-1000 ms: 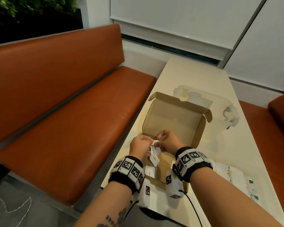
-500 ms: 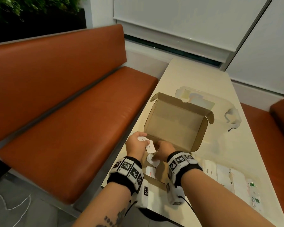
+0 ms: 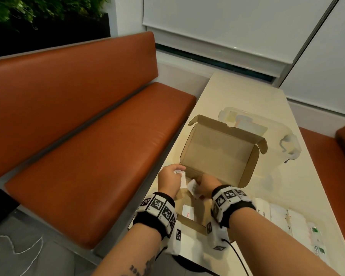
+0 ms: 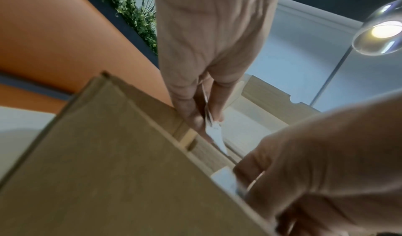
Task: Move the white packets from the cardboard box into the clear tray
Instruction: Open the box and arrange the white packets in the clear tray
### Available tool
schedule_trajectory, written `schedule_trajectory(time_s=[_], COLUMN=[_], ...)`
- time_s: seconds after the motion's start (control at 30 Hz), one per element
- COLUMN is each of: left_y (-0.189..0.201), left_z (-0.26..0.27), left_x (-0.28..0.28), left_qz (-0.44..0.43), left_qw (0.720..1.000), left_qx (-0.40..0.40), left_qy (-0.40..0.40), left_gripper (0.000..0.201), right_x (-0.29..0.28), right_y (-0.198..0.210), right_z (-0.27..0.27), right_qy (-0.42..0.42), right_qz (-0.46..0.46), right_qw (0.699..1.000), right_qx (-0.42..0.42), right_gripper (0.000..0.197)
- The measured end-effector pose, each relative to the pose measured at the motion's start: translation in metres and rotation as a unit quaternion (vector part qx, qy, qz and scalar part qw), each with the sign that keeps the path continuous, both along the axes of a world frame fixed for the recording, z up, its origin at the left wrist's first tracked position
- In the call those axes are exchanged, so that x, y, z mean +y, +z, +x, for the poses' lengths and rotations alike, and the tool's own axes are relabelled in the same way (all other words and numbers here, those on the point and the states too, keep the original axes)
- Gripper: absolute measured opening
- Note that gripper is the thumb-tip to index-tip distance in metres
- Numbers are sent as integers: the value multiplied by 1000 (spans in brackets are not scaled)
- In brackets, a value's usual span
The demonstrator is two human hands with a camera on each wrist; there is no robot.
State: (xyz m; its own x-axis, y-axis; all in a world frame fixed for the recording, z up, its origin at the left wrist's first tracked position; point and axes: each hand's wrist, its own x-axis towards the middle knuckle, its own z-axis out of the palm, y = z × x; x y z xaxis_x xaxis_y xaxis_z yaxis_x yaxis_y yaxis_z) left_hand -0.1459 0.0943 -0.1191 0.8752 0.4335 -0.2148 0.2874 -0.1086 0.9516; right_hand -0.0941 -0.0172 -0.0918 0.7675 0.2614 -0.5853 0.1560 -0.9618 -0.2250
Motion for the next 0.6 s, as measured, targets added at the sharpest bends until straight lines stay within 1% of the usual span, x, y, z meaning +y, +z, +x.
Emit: schedule_trajectory(time_s=[0.03,0.1,0.17,0.2,0.23,0.27,0.3,0.33,0.37,0.4,0.43,0.47,0.5,0.53,0.57,0.6], left_y=[0,0,-1,0,1,2,2,2,1,2,1,0,-1,-1,0,0], left_z=[1,2,6,8,9,10,11,11,12,11,11,10,10,9,9,8], left_x=[0,-2,-7,-10,-13,-14,-15,-15,-15,-14,-12,-9,-6,-4,-3,-2], left_qz=[10,16,14,13,8,0,-8,-14,-10,2,21,36,45,47,46,44], left_qw=[1000,1000,999,999,999,999,999,999,1000,1000,1000,999,999,998,998,998], left_qx=[5,19,31,33,34,35,33,24,14,13,13,9,3,-5,-8,-8], left_qy=[-1,-9,-29,-36,-35,-31,-26,-23,-24,-22,-10,11,29,42,47,48], left_gripper=[36,35,26,22,26,35,40,38,29,19,18,18,17,16,17,19], right_x=[-3,-8,-10,-9,-8,-6,-6,-4,-3,-3,-2,-2,-1,-1,0,1], right_y=[5,15,22,26,28,27,25,23,21,19,16,13,10,7,3,0], right_z=[3,7,8,6,4,3,2,1,0,-1,-1,-3,-5,-8,-11,-16], right_qy=[-27,-82,-130,-138,-134,-134,-137,-143,-153,-167,-178,-174,-141,-79,-7,56], right_qz=[29,102,190,211,216,223,230,239,250,257,258,245,205,140,70,14], right_qw=[999,991,973,968,967,966,964,960,956,952,949,954,969,987,997,998], right_qx=[-13,-18,-2,4,4,1,-4,-7,-9,-10,-9,-3,0,4,11,21], right_gripper=[10,16,19,19,17,14,17,20,22,22,19,17,17,21,29,35])
